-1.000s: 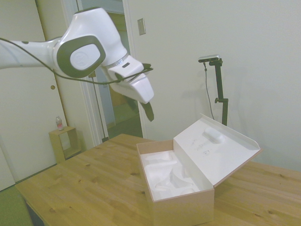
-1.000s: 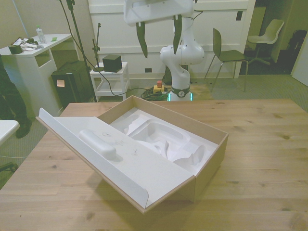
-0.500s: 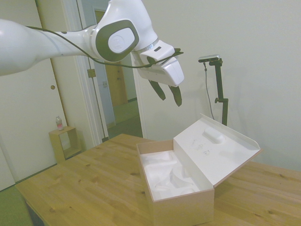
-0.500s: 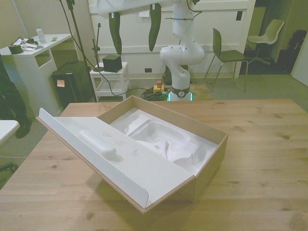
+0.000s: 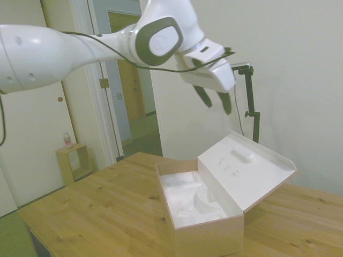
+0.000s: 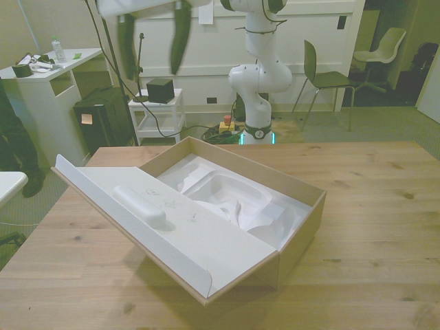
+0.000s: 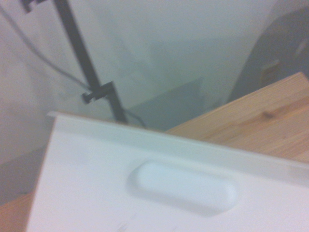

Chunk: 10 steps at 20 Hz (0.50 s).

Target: Close the box

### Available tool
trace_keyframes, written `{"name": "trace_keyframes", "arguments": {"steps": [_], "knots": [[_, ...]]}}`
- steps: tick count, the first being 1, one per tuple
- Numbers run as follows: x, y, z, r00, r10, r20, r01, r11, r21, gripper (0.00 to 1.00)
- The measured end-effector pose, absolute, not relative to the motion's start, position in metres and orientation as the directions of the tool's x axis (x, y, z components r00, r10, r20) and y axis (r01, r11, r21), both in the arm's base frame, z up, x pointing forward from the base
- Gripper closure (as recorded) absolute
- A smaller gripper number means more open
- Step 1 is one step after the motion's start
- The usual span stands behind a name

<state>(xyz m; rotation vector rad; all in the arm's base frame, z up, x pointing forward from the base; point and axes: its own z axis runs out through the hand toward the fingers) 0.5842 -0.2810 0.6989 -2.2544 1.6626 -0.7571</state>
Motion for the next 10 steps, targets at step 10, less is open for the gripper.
{"name": "trace_keyframes", "arguments": {"steps": [10], "knots": [[0.628, -0.335, 0.686, 0.151, -0.933, 0.327, -0.818, -0.304, -0.489, 0.0]]}}
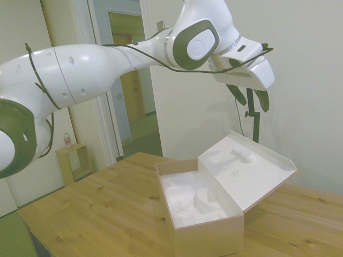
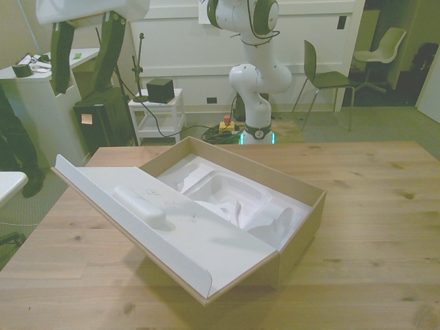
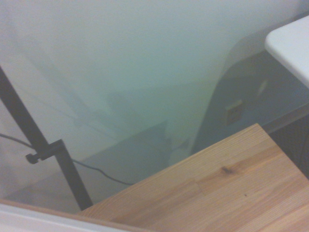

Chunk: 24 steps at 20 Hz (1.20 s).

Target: Close the box

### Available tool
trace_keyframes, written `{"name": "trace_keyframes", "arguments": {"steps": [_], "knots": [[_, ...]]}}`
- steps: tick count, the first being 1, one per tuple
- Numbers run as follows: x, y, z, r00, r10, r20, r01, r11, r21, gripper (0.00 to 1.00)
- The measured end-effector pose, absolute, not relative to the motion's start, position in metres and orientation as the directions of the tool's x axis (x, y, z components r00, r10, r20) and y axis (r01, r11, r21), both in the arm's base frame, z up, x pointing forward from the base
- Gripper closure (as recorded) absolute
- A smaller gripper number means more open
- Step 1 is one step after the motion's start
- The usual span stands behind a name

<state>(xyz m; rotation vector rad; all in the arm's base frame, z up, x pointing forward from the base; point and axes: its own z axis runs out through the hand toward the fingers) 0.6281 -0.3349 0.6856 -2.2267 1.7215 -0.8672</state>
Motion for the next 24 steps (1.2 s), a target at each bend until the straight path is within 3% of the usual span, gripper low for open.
{"name": "trace_keyframes", "arguments": {"steps": [11, 19, 24], "knots": [[0.65, -0.415, 0.603, 0.128, -0.946, 0.298, -0.851, -0.259, -0.457, 0.0], [0.661, -0.429, 0.566, 0.161, -0.954, 0.254, -0.854, -0.264, -0.449, 0.0], [0.662, -0.424, 0.568, 0.188, -0.954, 0.234, -0.857, -0.276, -0.435, 0.0]]}}
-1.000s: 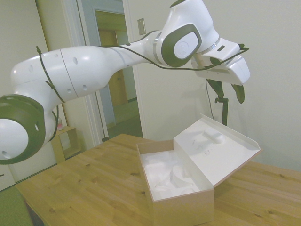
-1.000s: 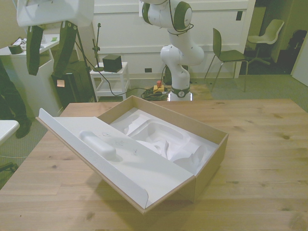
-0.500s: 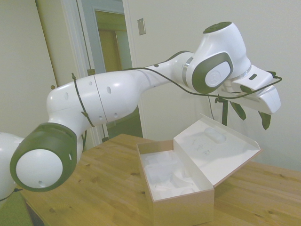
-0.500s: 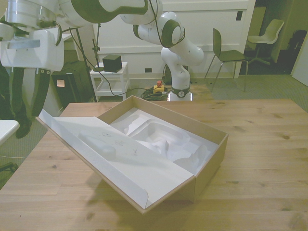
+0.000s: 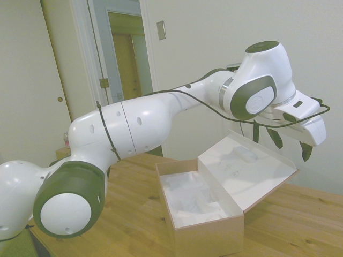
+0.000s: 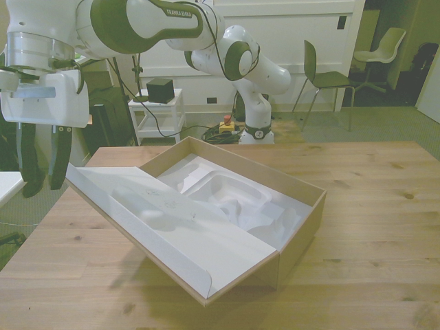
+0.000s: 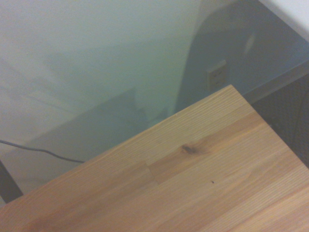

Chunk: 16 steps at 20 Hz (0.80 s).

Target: Close the box

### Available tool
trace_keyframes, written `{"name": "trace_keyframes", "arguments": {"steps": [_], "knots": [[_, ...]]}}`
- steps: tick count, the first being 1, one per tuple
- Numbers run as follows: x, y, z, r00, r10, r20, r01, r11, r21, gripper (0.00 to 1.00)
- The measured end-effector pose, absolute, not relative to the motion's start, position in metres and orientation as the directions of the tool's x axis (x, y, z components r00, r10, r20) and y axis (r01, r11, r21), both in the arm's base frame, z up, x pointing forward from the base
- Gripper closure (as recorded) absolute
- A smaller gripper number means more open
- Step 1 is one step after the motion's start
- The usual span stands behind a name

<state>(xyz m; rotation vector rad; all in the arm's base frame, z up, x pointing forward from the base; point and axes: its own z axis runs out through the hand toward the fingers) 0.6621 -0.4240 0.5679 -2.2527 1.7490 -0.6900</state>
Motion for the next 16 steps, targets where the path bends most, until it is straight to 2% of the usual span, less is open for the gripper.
{"name": "trace_keyframes", "arguments": {"steps": [5, 12, 16], "knots": [[0.656, -0.413, 0.587, 0.216, -0.951, 0.22, -0.863, -0.291, -0.414, 0.0], [0.663, -0.417, 0.581, 0.161, -0.951, 0.264, -0.866, -0.264, -0.423, 0.0], [0.712, -0.357, 0.542, 0.148, -0.963, 0.225, -0.886, -0.23, -0.403, 0.0]]}}
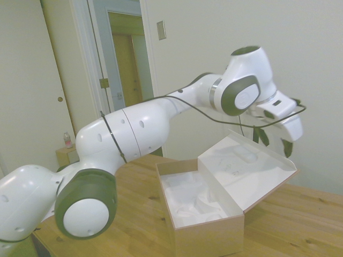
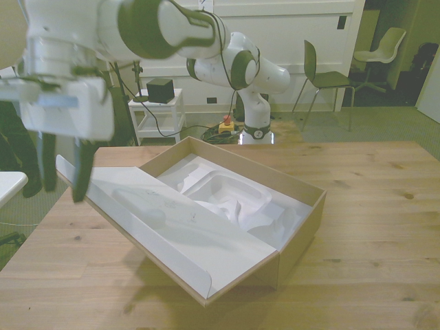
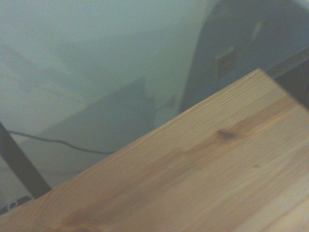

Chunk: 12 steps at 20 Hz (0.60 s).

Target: Close the box

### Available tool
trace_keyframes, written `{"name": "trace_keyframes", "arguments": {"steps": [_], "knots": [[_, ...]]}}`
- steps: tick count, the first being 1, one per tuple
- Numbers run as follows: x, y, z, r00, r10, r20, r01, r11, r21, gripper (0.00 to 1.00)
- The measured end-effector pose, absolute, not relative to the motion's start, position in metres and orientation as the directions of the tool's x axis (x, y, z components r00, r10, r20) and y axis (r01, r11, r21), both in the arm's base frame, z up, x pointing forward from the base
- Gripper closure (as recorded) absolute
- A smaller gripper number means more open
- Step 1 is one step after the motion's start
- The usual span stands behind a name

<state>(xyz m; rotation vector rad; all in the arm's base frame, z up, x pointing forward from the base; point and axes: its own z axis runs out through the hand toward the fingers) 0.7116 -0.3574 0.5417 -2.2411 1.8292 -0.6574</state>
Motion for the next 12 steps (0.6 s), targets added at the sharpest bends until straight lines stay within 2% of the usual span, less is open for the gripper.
{"name": "trace_keyframes", "arguments": {"steps": [2, 7, 12], "knots": [[0.732, -0.33, 0.53, 0.141, -0.96, 0.244, -0.884, -0.232, -0.405, 0.0], [0.727, -0.335, 0.534, 0.137, -0.969, 0.206, -0.879, -0.215, -0.426, 0.0], [0.736, -0.322, 0.525, 0.221, -0.966, 0.135, -0.842, -0.259, -0.472, 0.0]]}}
